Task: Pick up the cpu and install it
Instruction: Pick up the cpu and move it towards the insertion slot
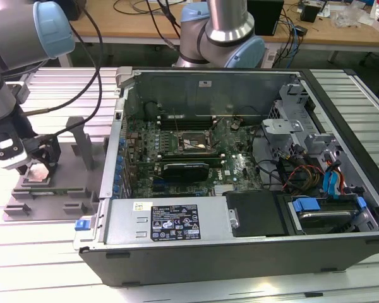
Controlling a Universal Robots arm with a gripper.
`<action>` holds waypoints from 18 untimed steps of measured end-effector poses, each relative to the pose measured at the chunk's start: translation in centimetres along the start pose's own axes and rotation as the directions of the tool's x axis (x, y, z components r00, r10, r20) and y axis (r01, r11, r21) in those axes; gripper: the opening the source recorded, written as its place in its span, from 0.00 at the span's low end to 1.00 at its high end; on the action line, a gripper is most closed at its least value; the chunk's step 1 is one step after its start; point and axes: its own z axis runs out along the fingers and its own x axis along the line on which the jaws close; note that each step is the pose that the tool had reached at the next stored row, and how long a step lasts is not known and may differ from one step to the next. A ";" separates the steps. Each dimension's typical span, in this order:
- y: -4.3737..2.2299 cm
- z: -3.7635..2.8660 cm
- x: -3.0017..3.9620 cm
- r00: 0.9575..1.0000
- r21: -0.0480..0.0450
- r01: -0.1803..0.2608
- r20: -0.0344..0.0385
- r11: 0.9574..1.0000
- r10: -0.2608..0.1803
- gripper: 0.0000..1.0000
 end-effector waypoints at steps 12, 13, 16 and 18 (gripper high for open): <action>0.07 0.81 0.11 1.000 0.001 0.009 0.000 1.000 -0.009 0.59; 0.07 0.61 0.10 1.000 0.001 0.009 0.000 1.000 -0.009 0.59; 0.07 0.49 0.10 1.000 0.001 0.009 0.000 1.000 -0.009 0.59; 0.08 0.41 0.10 1.000 0.001 0.009 0.000 1.000 -0.009 0.54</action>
